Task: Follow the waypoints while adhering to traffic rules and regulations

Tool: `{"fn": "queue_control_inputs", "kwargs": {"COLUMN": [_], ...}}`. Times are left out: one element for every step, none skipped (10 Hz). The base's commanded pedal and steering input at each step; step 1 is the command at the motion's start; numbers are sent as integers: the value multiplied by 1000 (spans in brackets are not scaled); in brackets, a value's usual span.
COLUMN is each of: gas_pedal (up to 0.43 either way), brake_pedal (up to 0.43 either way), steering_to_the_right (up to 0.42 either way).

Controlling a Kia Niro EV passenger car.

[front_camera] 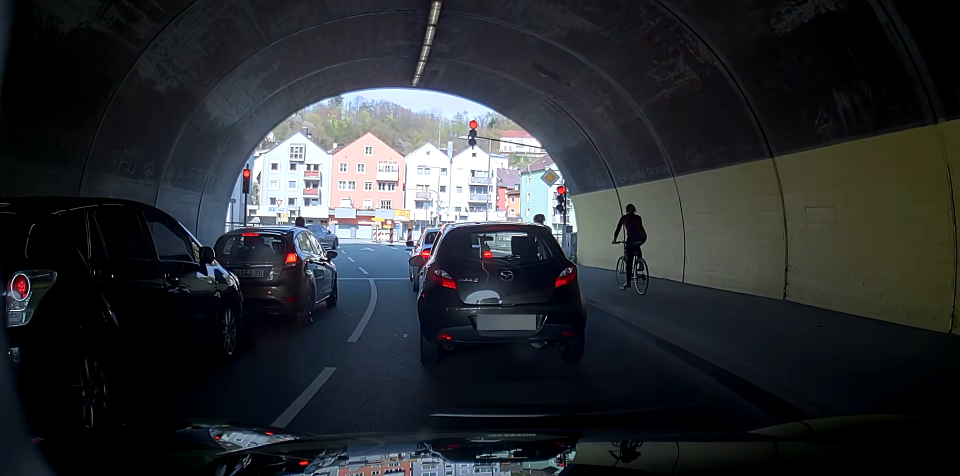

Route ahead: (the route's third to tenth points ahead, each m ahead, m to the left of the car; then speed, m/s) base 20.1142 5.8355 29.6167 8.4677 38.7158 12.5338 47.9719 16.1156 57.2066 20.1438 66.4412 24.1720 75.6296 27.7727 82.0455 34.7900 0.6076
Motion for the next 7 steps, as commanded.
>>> {"fn": "queue_control_inputs", "kwargs": {"gas_pedal": [0,0,0,0,0,0,0], "brake_pedal": [0,0,0,0,0,0,0], "steering_to_the_right": [-72,-72,-72,-72,-72,-72,-72]}}
